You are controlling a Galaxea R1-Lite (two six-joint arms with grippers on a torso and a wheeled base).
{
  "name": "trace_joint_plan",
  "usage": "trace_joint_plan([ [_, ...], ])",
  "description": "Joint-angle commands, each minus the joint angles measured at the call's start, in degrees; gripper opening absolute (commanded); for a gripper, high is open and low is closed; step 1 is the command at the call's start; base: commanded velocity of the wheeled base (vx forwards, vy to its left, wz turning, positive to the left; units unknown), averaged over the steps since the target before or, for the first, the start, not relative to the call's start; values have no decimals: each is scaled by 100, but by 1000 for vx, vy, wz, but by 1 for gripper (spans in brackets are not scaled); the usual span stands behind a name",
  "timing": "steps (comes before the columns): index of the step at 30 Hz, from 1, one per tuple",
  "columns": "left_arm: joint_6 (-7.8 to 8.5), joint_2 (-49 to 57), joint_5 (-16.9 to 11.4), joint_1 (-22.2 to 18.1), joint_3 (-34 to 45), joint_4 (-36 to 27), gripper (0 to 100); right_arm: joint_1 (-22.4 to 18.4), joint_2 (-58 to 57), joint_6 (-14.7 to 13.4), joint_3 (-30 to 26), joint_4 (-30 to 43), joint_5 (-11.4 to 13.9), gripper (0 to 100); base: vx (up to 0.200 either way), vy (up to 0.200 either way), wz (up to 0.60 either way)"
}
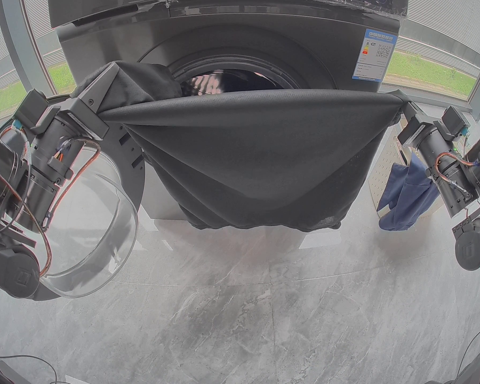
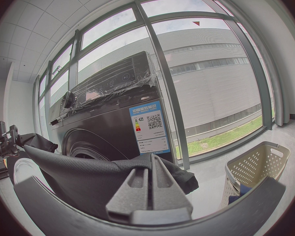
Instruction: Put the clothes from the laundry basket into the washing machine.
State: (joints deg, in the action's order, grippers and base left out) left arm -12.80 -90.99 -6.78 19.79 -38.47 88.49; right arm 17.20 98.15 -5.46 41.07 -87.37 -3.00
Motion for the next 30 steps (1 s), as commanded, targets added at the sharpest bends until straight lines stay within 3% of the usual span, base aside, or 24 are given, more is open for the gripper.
trace_joint_plan([
  [1, -3, 2, 1, -19, -11, 1, 0, 3, 12, 1, 15, 1, 1, 0, 0, 0, 0],
  [18, 14, -68, -25, 96, 15, -16, 0, 73, 55, -8, -55, 1, 1, 0, 0, 0, 0],
  [27, 23, -393, -34, 535, -11, -16, 0, 205, 451, -148, -433, 1, 54, 0, 0, 0, 0],
  [30, 32, -613, -17, 790, -81, 1, 0, 477, 961, -342, -477, -8, 54, 0, 0, 0, 0],
])
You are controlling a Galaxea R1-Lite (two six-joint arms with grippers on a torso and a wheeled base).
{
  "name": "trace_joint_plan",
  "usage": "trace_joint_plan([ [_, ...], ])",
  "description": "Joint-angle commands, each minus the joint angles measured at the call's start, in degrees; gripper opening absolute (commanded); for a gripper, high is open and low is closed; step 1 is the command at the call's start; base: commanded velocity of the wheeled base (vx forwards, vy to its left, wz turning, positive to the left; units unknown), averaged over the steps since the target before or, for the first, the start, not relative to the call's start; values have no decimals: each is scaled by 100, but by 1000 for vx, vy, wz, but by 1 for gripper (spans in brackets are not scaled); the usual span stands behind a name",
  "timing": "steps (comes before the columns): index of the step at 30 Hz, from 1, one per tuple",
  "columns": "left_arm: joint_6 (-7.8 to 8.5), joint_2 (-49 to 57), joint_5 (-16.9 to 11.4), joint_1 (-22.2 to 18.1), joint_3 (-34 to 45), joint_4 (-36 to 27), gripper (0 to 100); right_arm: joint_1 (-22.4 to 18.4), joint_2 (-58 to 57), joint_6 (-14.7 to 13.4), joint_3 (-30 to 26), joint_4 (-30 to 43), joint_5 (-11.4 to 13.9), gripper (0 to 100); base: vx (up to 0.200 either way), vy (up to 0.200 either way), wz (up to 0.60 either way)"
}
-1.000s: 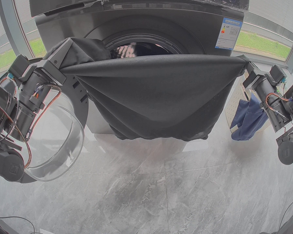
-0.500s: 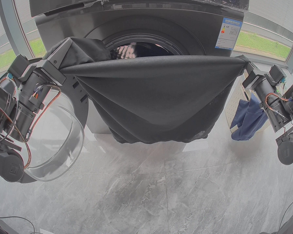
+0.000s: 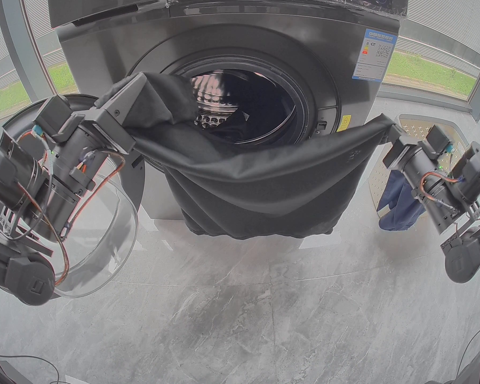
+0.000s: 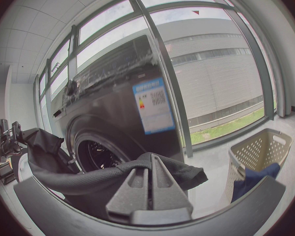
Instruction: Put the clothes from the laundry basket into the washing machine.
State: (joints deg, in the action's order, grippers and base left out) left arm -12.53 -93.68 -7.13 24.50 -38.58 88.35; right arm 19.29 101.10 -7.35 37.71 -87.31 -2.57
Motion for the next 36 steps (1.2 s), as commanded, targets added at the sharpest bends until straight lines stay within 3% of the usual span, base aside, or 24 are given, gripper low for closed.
trace_joint_plan([
  [1, 23, -387, 19, 353, -88, 16, 0, 348, 859, -179, -141, -23, 29, 0, 0, 0, 0],
  [3, 49, -405, 19, 415, -114, 16, 0, 488, 1193, -179, -97, -93, 55, 0, 0, 0, 0],
  [4, 58, -396, 19, 450, -114, 16, 0, 568, 1307, -179, -70, -102, 55, 100, 0, 0, 0],
  [15, 67, -335, 28, 626, -123, 16, 0, 1455, 2670, 32, 369, -93, 64, 100, 0, 0, 0],
  [25, 75, -317, 36, 766, -123, 16, 0, 1508, 3338, 85, 220, -111, 46, 100, 0, 0, 0],
  [36, 75, -326, 36, 766, -158, 16, 0, 1684, 3241, 67, 70, -111, 99, 100, 0, 0, 0],
])
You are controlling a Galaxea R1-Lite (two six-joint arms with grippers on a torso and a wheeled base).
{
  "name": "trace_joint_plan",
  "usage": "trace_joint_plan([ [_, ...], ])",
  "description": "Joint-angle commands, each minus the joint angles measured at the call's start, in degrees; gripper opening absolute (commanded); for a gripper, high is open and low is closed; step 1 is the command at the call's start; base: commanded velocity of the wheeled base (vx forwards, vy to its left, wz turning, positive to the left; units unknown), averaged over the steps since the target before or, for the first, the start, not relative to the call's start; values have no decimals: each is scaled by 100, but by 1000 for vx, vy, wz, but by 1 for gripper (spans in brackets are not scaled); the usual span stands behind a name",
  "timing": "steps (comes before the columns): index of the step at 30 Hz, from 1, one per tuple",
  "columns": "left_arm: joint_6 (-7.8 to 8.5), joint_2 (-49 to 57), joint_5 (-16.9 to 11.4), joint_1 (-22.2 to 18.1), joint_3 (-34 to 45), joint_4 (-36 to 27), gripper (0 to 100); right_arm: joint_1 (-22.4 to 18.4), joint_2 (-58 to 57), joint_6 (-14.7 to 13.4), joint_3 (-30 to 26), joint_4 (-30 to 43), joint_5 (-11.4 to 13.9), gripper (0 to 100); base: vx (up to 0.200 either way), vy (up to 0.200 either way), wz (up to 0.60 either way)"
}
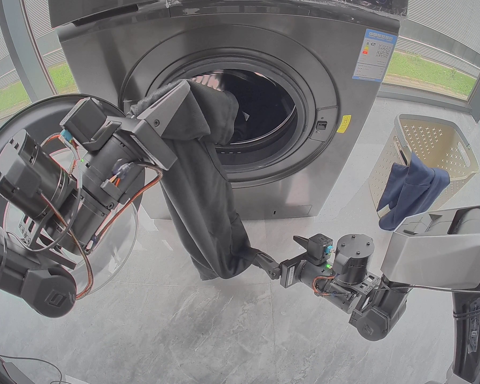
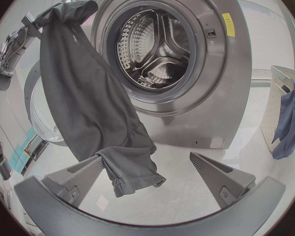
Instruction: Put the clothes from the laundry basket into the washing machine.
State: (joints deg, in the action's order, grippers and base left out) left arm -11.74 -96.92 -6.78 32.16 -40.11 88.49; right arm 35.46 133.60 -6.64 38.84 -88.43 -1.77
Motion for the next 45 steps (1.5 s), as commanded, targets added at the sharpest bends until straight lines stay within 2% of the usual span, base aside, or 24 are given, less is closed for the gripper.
trace_joint_plan([
  [1, -4, -3, 1, 1, -6, 1, 0, 110, -44, -12, -61, 1, 54, 100, 0, 0, 0],
  [4, -4, -3, 1, 1, -6, 1, 0, 163, -62, -21, -122, 1, 71, 100, 0, 0, 0],
  [13, 5, -3, 10, -8, -50, 1, 0, 110, 26, -21, -1361, -8, 54, 100, 0, 0, 0],
  [17, 5, -12, 10, -8, -41, 1, 0, 92, -88, -30, -1476, -16, 71, 100, 0, 0, 0],
  [22, 5, -20, 10, 1, -41, 1, 0, 180, -405, -21, -913, -16, 133, 100, 0, 0, 0],
  [27, 14, 15, 1, 18, -50, 1, 0, 470, -431, 5, 159, -8, 203, 100, 0, 0, 0],
  [28, 14, 15, 1, 18, -50, 1, 0, 470, -431, 5, 159, -8, 203, 100, 0, 0, 0],
  [30, 14, 41, -8, 62, -50, 1, 0, 681, -387, 32, 590, 1, 221, 100, 0, 0, 0],
  [38, 75, 67, -8, 124, -50, 1, 0, 1068, -246, 119, 1249, 45, 388, 100, 0, 0, 0],
  [40, 146, 76, -8, 159, -50, 1, 0, 1156, -238, 128, 1346, 72, 388, 100, 0, 0, 0],
  [43, 190, 129, 1, 203, -59, 1, 0, 1191, -150, 137, 1451, 124, 379, 100, 0, 0, 0],
  [45, 198, 182, 1, 265, -50, 1, 0, 1130, 96, 269, 1688, 177, 370, 100, 0, 0, 0],
])
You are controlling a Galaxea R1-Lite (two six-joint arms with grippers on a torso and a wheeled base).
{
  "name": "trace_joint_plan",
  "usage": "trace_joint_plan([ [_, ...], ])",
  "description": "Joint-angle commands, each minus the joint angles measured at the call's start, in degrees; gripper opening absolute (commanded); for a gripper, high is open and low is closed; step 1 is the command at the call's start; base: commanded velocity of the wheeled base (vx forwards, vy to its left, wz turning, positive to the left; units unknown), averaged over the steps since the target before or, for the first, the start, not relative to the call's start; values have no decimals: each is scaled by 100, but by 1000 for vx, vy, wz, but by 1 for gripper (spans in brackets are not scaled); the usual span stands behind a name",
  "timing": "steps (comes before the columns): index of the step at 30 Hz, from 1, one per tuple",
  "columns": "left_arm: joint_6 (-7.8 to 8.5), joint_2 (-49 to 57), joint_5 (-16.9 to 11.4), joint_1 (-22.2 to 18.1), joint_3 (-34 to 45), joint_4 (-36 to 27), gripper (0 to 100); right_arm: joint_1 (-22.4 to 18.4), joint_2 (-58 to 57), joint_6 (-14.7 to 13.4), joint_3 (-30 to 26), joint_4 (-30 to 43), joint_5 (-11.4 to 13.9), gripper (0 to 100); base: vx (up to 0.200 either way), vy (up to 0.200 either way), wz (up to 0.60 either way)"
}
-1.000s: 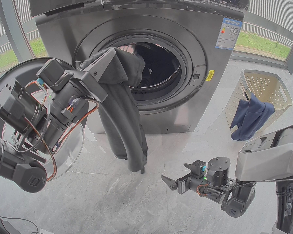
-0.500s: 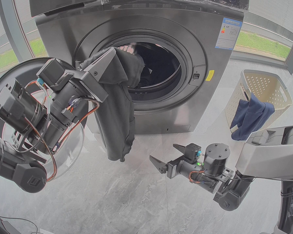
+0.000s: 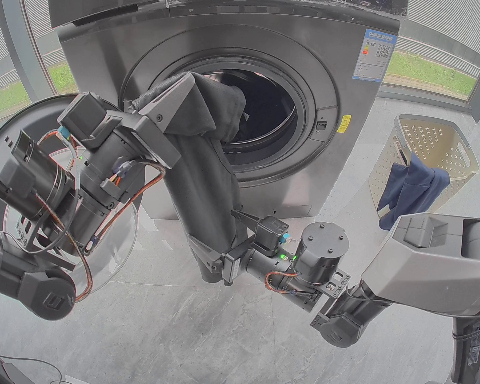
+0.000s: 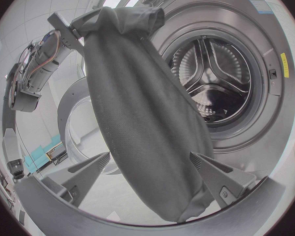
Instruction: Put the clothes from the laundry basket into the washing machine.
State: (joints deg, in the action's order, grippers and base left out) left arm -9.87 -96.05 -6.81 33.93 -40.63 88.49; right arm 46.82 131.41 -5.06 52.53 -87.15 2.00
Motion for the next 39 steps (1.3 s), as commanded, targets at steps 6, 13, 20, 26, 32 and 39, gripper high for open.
trace_joint_plan([
  [6, 12, 245, -4, 228, -6, 1, 0, -332, 780, 137, 1207, 269, -86, 100, 0, 0, 0],
  [13, 12, 280, -4, 316, 3, 1, 0, -587, 1158, 260, 2156, 647, -174, 100, 0, 0, 0],
  [20, 12, 341, -4, 387, 11, 1, 0, -639, 1492, 348, 2728, 805, -191, 100, 0, 0, 0],
  [26, 12, 341, -4, 439, 29, 1, 0, -604, 1633, 356, 3000, 814, -191, 100, 0, 0, 0],
  [32, 12, 315, -4, 439, 38, 1, 0, -464, 1598, 365, 3035, 761, -174, 100, 0, 0, 0],
  [39, 12, 341, -4, 483, 47, 1, 0, -516, 1818, 365, 3571, 937, -182, 100, 0, 0, 0],
])
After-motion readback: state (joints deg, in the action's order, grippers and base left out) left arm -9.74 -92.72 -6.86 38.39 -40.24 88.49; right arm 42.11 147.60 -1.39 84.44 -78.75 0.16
